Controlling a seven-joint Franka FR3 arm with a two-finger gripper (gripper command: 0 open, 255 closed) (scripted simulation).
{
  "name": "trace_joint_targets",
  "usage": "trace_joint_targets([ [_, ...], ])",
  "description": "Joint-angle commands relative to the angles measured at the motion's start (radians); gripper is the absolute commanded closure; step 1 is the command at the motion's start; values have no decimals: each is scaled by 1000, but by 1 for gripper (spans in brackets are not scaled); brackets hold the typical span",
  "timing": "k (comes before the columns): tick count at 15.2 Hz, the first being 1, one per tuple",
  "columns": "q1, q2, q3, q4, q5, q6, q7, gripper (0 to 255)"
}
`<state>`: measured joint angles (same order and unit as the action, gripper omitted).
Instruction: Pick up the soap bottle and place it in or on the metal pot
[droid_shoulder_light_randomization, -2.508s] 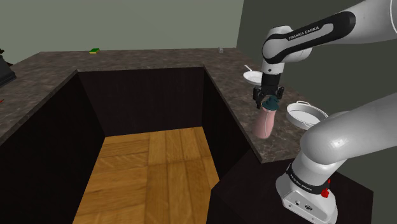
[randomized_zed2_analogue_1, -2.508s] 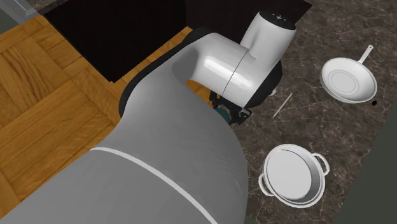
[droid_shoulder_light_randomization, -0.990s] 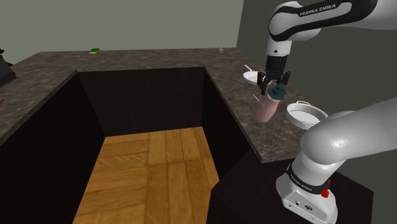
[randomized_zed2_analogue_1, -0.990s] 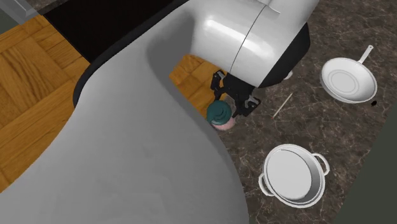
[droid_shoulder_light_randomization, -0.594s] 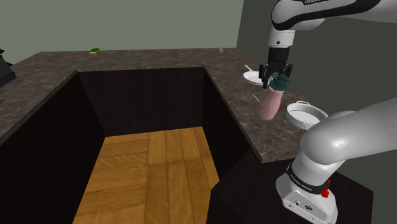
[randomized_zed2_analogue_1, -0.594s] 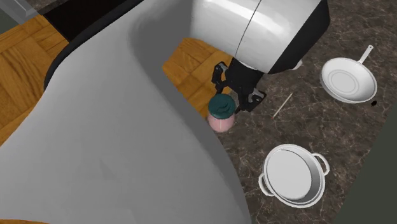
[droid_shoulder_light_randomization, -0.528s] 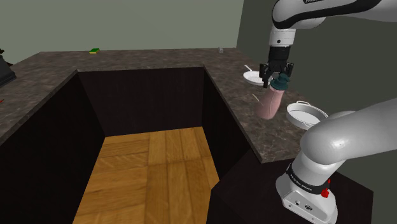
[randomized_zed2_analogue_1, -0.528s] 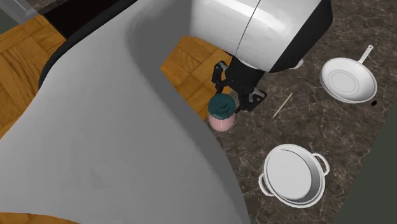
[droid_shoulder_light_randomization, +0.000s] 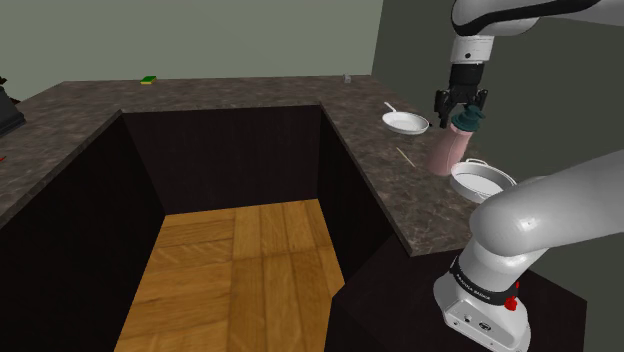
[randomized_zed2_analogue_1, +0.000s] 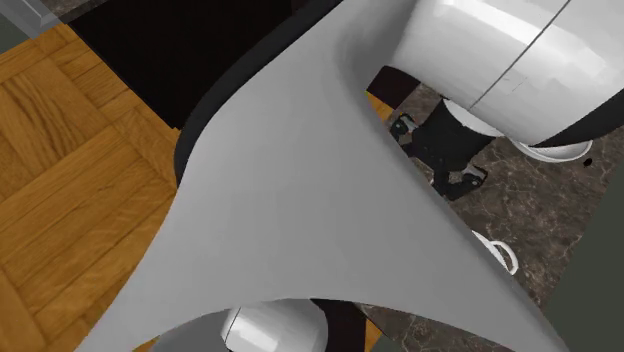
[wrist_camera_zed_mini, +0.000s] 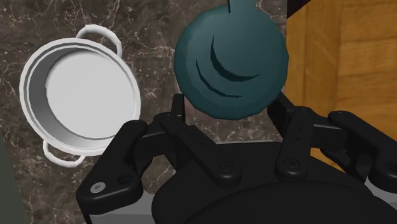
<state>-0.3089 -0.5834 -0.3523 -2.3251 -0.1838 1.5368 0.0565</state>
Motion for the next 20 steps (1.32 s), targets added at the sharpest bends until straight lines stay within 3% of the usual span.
trace_joint_targets([
  [1,-14,25,-41,34,-27,-3,-53,255],
  [10,-51,191,-229,238,-89,-10,-295,255],
  [18,-73,429,-409,480,-35,-7,-547,255],
  [20,-75,428,-410,452,-37,20,-543,255],
])
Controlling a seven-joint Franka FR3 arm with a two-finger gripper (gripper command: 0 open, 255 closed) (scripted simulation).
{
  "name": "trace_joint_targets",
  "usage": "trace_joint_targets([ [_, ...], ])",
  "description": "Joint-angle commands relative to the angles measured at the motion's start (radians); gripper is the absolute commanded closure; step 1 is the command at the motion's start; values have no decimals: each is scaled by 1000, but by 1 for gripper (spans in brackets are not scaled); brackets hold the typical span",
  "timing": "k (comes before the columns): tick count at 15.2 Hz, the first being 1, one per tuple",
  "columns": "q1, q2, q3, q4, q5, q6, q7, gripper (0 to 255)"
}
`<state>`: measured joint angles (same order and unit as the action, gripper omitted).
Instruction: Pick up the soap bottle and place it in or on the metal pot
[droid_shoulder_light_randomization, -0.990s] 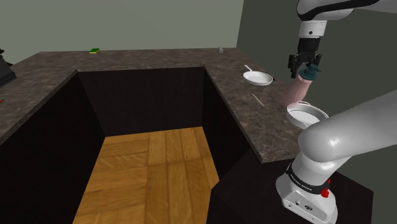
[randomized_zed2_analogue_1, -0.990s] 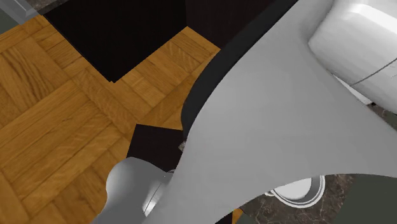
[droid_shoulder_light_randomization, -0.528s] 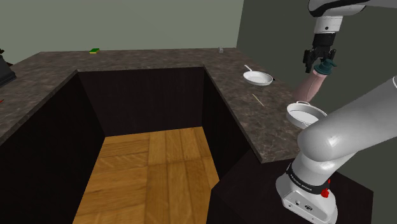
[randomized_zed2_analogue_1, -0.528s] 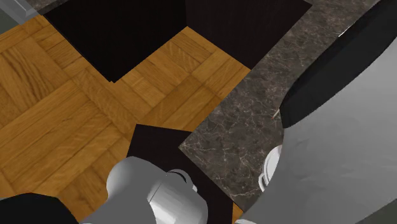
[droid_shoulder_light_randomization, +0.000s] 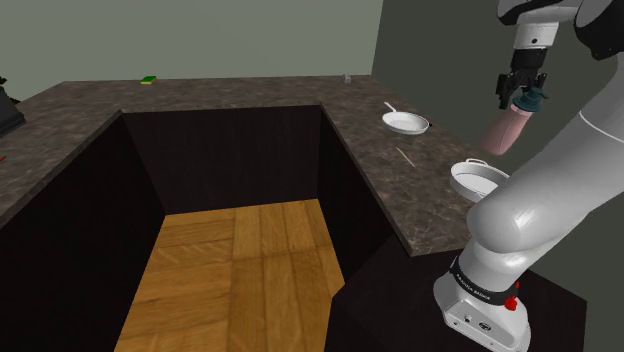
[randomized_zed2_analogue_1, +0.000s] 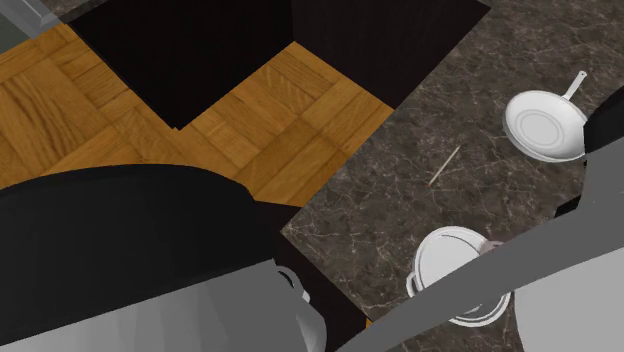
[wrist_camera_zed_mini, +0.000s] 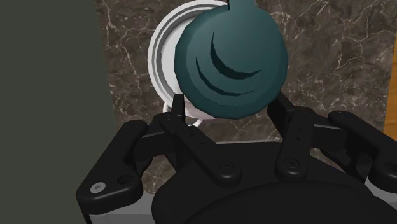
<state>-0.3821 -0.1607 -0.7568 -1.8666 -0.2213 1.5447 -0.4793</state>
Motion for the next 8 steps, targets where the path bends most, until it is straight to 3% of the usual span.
trace_joint_targets([
  [1,-3,5,-6,-20,0,25,-6,255],
  [8,-6,11,-15,-108,0,119,2,255],
])
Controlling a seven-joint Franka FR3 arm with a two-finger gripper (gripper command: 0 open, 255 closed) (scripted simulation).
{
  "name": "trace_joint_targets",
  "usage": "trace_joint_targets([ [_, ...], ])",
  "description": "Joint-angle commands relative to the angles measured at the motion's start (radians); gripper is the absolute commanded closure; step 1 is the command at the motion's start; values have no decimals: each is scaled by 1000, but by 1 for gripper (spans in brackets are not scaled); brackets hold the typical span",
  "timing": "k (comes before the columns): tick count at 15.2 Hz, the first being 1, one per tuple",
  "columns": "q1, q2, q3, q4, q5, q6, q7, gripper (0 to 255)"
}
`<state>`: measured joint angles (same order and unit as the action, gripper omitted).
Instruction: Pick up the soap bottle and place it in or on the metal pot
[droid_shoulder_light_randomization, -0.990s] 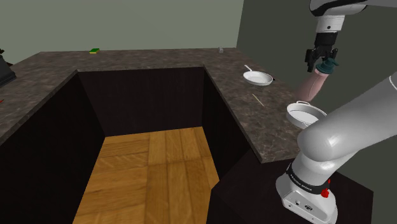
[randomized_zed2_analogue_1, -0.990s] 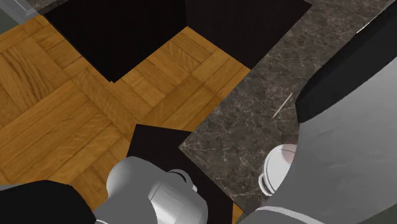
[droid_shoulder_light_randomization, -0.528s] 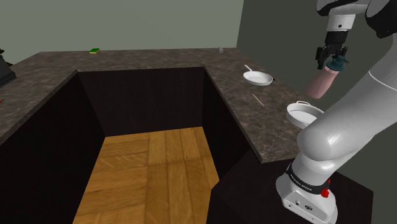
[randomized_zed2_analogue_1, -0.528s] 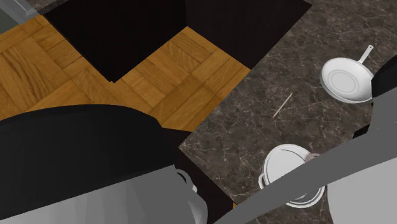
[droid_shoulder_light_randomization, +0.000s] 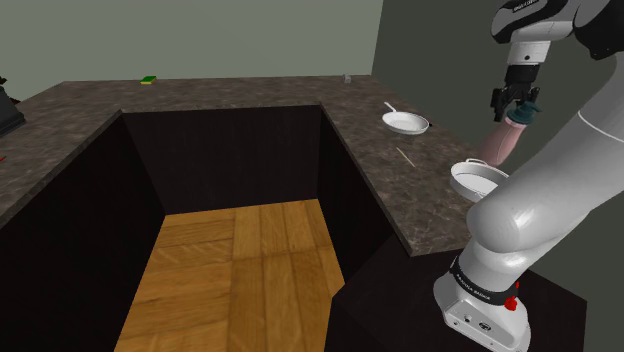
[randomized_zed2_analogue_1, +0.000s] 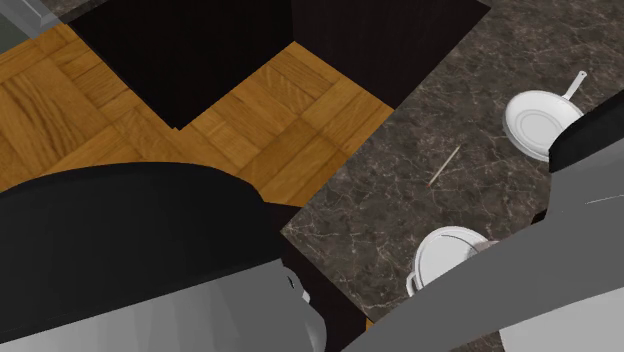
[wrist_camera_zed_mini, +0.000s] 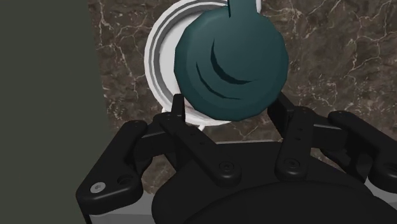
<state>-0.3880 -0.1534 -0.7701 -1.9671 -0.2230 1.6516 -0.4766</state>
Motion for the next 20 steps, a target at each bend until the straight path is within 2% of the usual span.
trace_joint_targets([
  [1,-1,6,-4,-19,2,25,0,255],
  [12,-5,49,-24,-133,19,173,-5,255],
  [19,-5,49,-24,-133,19,173,-5,255],
  [20,-5,49,-24,-133,19,173,-5,0],
])
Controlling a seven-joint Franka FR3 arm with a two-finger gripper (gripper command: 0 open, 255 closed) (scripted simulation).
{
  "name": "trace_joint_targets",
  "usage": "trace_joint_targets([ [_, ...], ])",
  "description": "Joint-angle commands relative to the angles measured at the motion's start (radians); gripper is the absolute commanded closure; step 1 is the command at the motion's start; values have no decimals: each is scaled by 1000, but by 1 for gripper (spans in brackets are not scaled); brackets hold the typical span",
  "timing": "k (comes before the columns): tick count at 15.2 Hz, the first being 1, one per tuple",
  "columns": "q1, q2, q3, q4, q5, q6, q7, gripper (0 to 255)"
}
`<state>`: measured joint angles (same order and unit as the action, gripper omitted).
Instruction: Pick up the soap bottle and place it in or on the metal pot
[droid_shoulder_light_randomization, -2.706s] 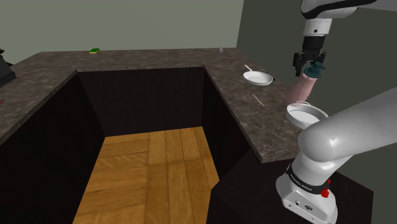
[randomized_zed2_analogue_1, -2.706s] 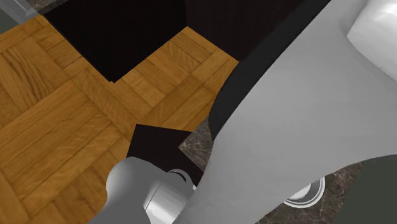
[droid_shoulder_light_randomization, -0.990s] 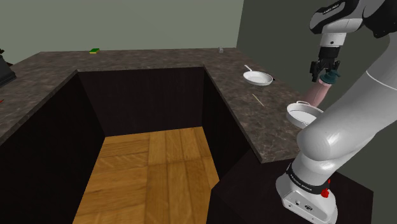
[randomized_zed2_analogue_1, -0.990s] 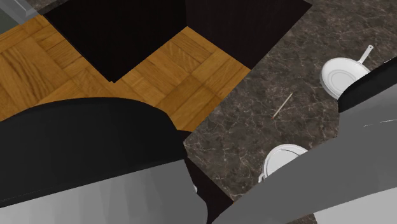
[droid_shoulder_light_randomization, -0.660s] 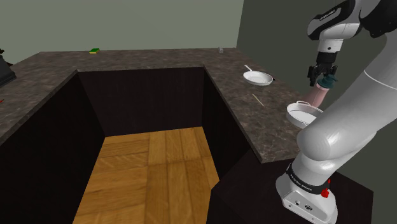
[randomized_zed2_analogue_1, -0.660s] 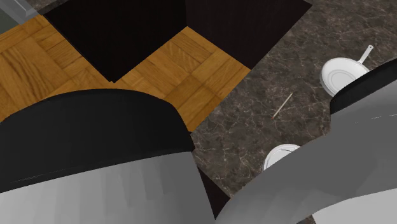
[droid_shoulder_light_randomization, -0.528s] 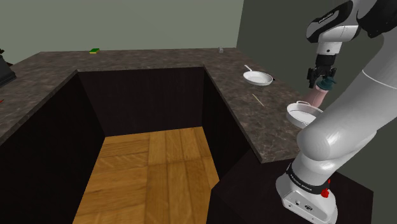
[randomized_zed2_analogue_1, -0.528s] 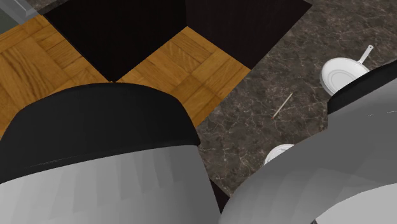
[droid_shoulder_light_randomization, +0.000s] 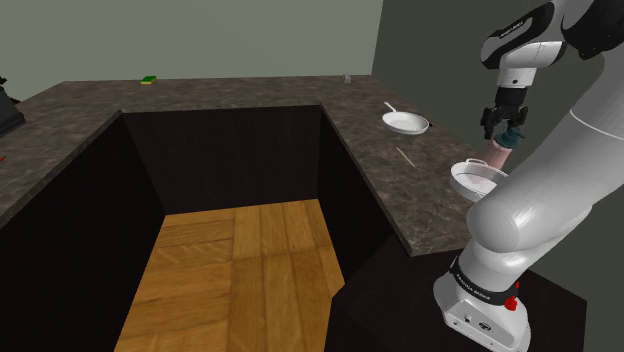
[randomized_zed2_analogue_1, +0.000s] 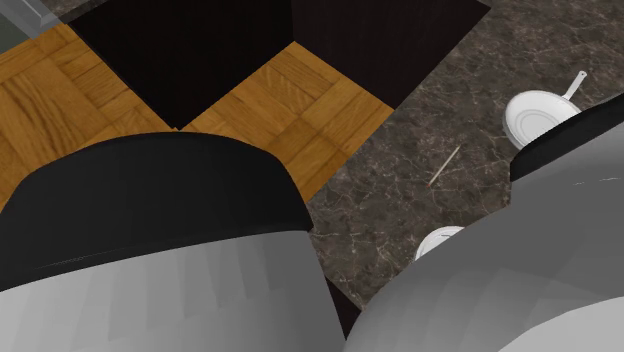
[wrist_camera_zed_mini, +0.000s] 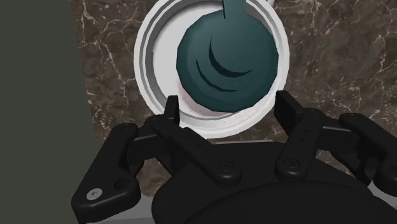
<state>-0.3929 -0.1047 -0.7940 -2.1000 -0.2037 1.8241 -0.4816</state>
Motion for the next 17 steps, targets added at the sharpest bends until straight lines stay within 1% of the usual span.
trace_joint_targets([
  [1,0,0,0,0,0,0,0,0],
  [5,0,0,0,0,0,0,0,0],
  [9,10,3,12,127,12,-126,-6,0],
  [17,10,3,12,127,12,-126,-6,0],
])
